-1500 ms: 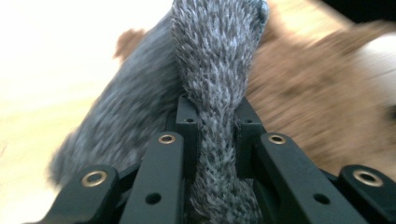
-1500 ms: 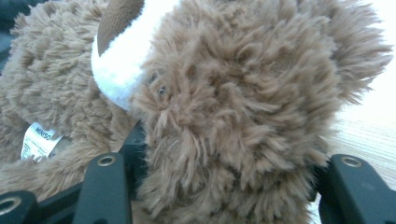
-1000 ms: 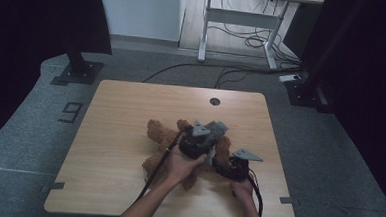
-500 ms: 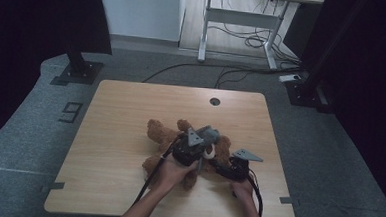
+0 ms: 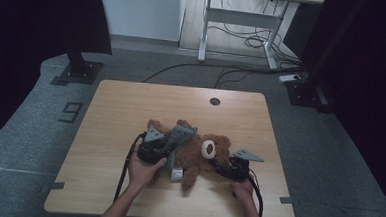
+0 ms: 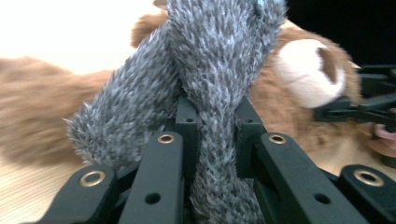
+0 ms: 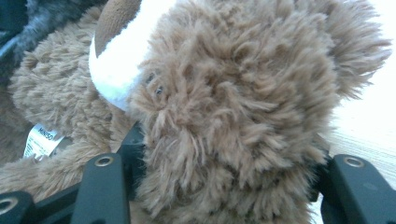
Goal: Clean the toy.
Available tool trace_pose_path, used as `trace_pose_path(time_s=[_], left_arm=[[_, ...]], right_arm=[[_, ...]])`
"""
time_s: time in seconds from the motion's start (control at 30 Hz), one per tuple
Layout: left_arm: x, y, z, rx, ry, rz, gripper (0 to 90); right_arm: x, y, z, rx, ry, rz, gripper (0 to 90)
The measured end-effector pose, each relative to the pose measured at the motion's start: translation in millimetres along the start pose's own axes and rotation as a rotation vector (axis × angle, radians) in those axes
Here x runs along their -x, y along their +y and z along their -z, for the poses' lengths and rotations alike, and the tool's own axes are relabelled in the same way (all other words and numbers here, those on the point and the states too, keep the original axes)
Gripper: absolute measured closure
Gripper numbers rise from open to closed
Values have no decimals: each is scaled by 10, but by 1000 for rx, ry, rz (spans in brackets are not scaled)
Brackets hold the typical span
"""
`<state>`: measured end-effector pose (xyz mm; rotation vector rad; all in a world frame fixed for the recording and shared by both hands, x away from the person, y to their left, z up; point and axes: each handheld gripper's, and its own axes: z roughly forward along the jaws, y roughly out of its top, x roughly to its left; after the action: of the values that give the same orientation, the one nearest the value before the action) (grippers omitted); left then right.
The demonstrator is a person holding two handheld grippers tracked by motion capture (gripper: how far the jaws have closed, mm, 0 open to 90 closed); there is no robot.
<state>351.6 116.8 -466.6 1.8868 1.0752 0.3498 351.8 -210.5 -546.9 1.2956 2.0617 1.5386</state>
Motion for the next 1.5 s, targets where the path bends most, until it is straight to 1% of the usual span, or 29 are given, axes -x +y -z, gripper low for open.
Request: trace_pose_path(time_s=[0.03, 0.07, 0.1, 0.13, 0.17, 0.23, 0.27, 0.33, 0.37, 0.4, 0.47, 0.53, 0.6, 0.67, 0.73, 0.8, 0.87, 0.9, 0.93, 0.97, 1.0, 1.03, 1.1, 1.2, 1.3, 1.33, 1.37, 1.43, 1.5], left_arm=[[0, 0, 0, 0, 0, 0, 764], [-61, -16, 22, -3, 11, 14, 764], [-122, -37, 40, -9, 29, 23, 763], [-196, -75, 53, -20, 56, 35, 763], [-244, -104, 55, -30, 65, 43, 763], [-373, -211, 41, -61, 67, 74, 763], [-405, -248, 32, -68, 69, 83, 763], [-473, -333, 2, -95, 87, 89, 764], [-501, -368, -12, -104, 93, 99, 764], [-530, -397, -20, -114, 94, 106, 764], [-568, -443, -39, -135, 109, 109, 764], [-607, -488, -60, -173, 135, 98, 763], [-653, -531, -60, -189, 135, 115, 761], [-696, -566, -35, -187, 133, 127, 760], [-713, -555, 30, -157, 108, 147, 759], [-689, -502, 91, -129, 94, 147, 759], [-629, -405, 155, -99, 69, 135, 760], [-519, -289, 192, -69, 40, 116, 760], [-519, -289, 192, -69, 40, 116, 760], [-427, -214, 202, -55, 18, 97, 760], [-364, -169, 201, -50, 5, 81, 761], [-275, -112, 190, -46, -13, 57, 761], [-77, -2, 137, -45, -47, 7, 759], [124, 101, 65, -33, -68, -30, 759], [332, 238, 2, -5, -122, -46, 761], [439, 304, -37, 1, -137, -68, 761], [509, 344, -66, -1, -145, -80, 761], [686, 439, -175, -8, -165, -117, 761], [841, 509, -322, -21, -180, -133, 760]], right_arm=[[0, 0, 0, 0, 0, 0, 400], [1, -1, 0, 0, 1, -1, 400], [3, -2, 1, 1, 2, -1, 400], [4, -2, 2, -1, 2, 0, 400], [6, -3, 2, 0, 2, 0, 400], [5, -4, 2, 1, 2, 1, 400], [4, -5, 0, 3, 2, 0, 400], [3, -5, -1, 3, 2, -1, 400], [3, -5, -1, 3, 1, -1, 400], [2, -7, -2, 5, 1, -2, 400], [1, -10, -2, 6, 0, -1, 400], [3, -11, -1, 6, 0, -1, 400], [6, -11, 1, 5, 1, -1, 400], [9, -12, 1, 6, 3, -3, 400], [13, -12, 2, 5, 5, -5, 400], [16, -13, 2, 6, 5, -6, 400], [19, -14, 1, 7, 5, -8, 400], [18, -14, 1, 7, 3, -8, 400], [18, -14, 1, 7, 3, -8, 400], [17, -14, 0, 7, 2, -9, 400], [16, -14, 0, 8, 2, -9, 400], [16, -14, 0, 8, 1, -9, 400], [15, -14, 1, 8, 1, -9, 400], [14, -15, 2, 7, 0, -8, 400], [15, -15, 1, 7, 2, -7, 400], [15, -14, 1, 7, 2, -7, 400], [15, -15, 1, 8, 2, -8, 400], [12, -16, 2, 9, 0, -7, 400], [7, -21, 4, 10, -2, -5, 400]])
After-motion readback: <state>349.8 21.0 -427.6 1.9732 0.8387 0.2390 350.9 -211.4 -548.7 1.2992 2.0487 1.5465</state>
